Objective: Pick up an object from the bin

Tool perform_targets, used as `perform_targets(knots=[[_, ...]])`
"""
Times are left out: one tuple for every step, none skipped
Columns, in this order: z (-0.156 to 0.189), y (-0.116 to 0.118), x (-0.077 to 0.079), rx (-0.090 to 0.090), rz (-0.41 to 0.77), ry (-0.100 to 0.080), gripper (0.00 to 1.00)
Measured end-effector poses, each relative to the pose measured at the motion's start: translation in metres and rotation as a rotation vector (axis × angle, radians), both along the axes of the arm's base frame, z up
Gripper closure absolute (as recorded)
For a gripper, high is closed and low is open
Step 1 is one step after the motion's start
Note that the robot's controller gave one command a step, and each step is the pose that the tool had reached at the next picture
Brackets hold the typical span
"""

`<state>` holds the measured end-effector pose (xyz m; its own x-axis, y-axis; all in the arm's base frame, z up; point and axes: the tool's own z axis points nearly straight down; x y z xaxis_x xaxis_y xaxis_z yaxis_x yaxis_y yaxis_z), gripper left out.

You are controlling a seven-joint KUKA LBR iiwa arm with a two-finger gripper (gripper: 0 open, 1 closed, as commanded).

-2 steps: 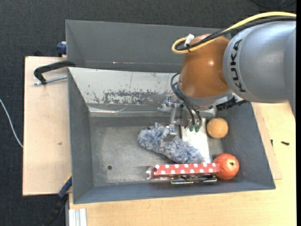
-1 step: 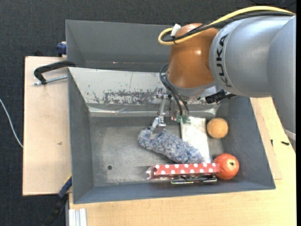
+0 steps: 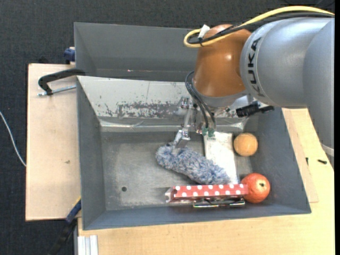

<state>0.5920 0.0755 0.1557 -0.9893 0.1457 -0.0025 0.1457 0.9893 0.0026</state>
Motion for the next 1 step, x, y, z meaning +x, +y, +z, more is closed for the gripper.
perform_targets(knots=[[-0.0606,-0.0092,-0.0003,-0.001,0.215,-0.001,0.00]])
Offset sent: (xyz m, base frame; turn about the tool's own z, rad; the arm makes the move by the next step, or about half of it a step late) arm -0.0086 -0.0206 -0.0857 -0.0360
